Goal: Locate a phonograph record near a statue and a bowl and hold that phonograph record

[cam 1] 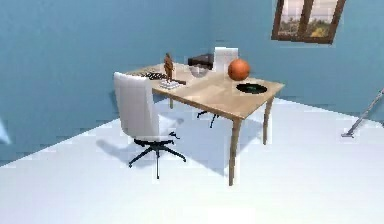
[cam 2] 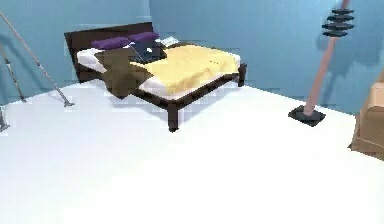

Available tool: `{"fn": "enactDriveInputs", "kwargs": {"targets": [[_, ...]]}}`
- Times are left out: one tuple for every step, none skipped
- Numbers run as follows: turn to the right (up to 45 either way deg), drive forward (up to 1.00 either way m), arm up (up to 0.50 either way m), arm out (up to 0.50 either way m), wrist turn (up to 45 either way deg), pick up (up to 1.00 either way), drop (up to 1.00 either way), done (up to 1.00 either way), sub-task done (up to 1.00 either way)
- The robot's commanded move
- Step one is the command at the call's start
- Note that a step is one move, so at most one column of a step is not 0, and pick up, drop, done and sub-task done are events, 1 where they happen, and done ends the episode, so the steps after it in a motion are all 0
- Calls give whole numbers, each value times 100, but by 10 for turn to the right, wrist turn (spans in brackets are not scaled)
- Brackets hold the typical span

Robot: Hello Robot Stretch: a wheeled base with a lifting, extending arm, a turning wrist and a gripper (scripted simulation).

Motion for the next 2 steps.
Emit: {"fn": "enactDriveInputs", "kwargs": {"targets": [[-30,0,0,0,0,0,0,0,0],[0,100,0,0,0,0,0,0,0]]}}
